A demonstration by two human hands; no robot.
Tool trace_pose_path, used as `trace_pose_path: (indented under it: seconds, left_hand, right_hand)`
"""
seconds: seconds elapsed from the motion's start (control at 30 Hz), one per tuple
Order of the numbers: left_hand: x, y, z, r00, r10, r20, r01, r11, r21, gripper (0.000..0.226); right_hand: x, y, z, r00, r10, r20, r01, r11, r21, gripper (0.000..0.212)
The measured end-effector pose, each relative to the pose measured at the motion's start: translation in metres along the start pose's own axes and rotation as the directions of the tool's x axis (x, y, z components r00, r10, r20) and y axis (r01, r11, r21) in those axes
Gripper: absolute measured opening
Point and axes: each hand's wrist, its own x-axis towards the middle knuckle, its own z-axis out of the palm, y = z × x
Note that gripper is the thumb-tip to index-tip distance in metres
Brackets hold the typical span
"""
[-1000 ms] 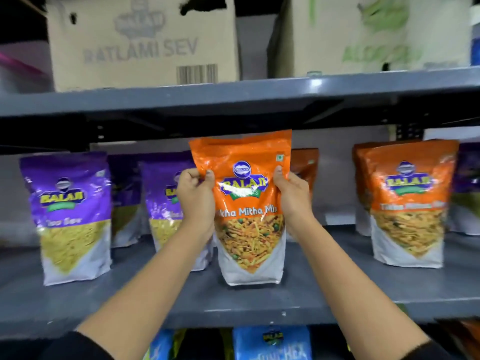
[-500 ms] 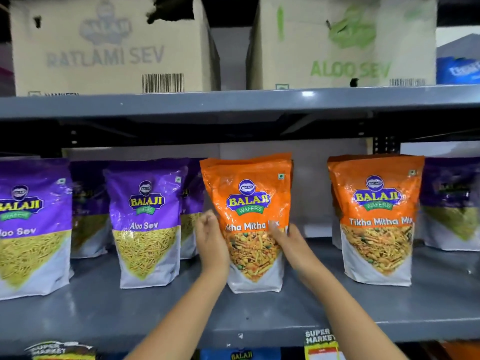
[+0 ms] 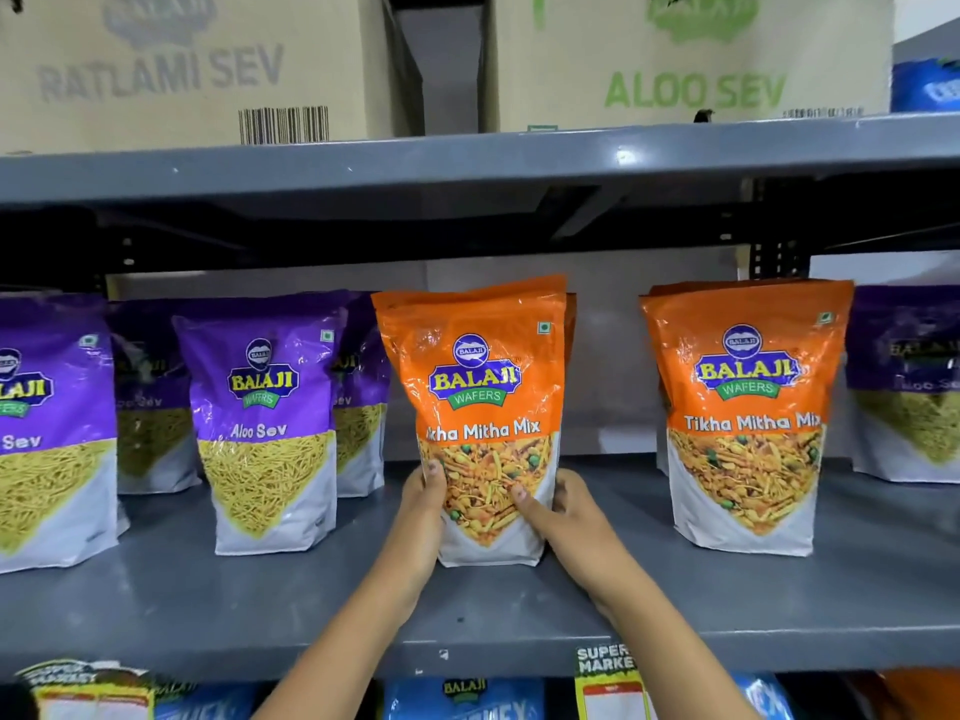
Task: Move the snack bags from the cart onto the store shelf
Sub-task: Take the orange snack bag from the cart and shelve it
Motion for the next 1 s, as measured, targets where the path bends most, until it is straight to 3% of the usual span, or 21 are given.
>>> trace_pose_path:
  seconds: [0.17,0.33,0.47,0.6,0.73,1.0]
  left_hand:
    - [0.008,-0.015,0.000,0.994,-0.045,0.100,0.043,0.999,0.020,0.078]
    - [0.015,0.019,0.010,0.982,0.087,-0.168,-0.102,0.991,-0.084,0.020]
    - [0.023,0.035,0.016,0.966,0.072,-0.249,-0.119,0.977,-0.179,0.005]
    - [0.021,0.036,0.022,0.966,-0.003,-0.259,-0.095,0.927,-0.363,0.009]
    - [0.020,0.037,0.028,0.964,-0.051,-0.261,-0.095,0.851,-0.517,0.009]
    - [0.019,0.035,0.032,0.971,-0.034,-0.238,-0.112,0.812,-0.573,0.013]
  right_hand:
    - [0.001,-0.004,-0.005,0.979,0.046,-0.201,-0.043,0.999,0.018,0.038]
    - [0.005,-0.001,-0.014,0.918,0.016,-0.397,0.024,0.995,0.096,0.016]
    - [0.012,0.002,-0.019,0.882,0.024,-0.470,0.000,0.999,0.050,0.015]
    - [0.020,0.003,-0.021,0.857,-0.002,-0.515,-0.002,1.000,-0.006,0.017]
    - [0.023,0.007,-0.018,0.831,0.034,-0.555,-0.008,0.999,0.049,0.019]
    - [0.023,0.007,-0.019,0.810,0.047,-0.585,-0.020,0.998,0.053,0.023]
